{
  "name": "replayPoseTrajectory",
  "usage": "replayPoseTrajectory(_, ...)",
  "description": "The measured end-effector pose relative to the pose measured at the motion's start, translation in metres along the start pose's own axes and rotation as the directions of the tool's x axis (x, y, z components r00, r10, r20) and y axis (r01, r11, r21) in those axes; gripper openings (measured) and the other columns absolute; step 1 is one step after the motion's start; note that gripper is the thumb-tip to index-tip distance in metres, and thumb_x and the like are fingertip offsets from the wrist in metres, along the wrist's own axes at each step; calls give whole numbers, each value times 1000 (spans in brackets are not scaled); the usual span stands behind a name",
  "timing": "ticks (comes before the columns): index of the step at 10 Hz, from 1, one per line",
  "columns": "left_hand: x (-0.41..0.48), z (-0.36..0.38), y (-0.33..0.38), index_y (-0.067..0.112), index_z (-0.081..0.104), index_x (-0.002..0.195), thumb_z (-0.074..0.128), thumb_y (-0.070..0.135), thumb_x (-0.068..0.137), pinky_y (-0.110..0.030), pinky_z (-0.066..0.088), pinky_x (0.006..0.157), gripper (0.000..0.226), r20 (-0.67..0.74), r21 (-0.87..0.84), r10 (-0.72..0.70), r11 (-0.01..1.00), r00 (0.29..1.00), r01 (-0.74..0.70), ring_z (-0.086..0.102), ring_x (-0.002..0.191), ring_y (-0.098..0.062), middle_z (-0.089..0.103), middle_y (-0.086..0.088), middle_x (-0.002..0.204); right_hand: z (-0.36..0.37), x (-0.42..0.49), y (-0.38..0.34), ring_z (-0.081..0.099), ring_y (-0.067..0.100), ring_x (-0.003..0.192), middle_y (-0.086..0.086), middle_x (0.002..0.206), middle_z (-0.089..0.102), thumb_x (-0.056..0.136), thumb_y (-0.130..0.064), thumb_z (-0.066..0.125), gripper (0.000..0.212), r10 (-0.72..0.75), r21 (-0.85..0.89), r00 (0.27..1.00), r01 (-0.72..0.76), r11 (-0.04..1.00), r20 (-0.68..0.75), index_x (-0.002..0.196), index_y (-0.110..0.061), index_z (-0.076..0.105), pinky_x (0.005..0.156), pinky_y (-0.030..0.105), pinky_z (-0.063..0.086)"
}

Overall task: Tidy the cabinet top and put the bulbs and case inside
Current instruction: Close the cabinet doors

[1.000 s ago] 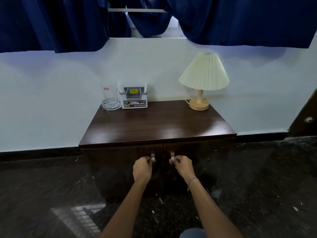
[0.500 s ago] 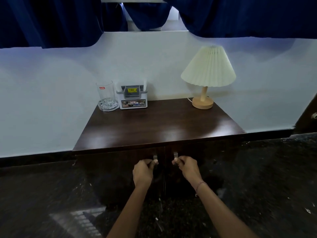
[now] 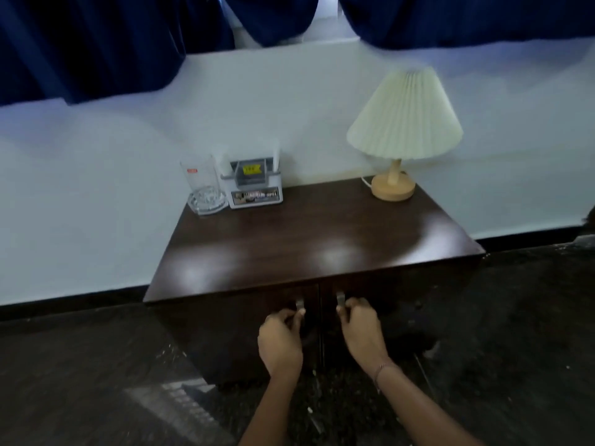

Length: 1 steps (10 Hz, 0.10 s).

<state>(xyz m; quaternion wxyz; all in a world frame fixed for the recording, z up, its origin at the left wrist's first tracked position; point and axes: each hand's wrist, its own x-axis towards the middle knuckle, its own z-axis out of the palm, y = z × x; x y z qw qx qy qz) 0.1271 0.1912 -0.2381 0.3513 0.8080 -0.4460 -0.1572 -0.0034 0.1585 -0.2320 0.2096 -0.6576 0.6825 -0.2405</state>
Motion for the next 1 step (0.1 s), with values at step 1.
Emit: replayPoseTrajectory(1, 5, -17, 15, 21, 69, 96, 53, 43, 89, -30, 51, 69, 28, 172, 196, -9, 980, 985, -25, 67, 87, -21, 72, -3, 94, -14, -9, -19, 60, 23, 104, 8, 124, 49, 94, -27, 45, 30, 34, -94, 993, -23, 995, 113, 118, -10, 52, 85, 28, 47)
